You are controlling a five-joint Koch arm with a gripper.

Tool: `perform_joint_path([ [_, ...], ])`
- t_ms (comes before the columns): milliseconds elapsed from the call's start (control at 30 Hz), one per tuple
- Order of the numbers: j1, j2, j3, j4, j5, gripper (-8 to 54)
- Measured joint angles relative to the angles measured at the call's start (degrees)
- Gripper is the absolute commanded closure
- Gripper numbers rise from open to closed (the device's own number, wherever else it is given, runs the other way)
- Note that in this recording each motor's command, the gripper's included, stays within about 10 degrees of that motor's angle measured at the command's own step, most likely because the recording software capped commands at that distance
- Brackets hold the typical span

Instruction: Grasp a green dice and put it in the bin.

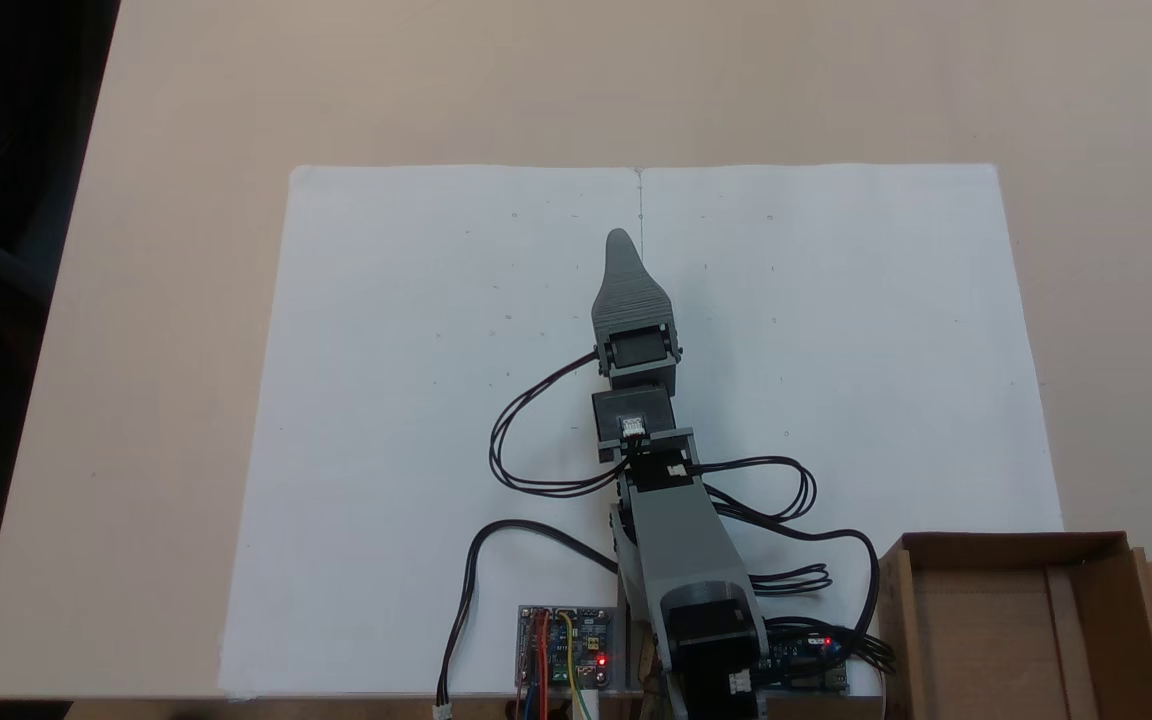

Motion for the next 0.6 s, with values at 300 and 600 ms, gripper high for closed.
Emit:
perform_joint_path([
  [300,0.4,0.1,0.0,1.7,0.0,3.3],
  [600,8.7,0.0,-2.1,12.1,0.0,3.2],
])
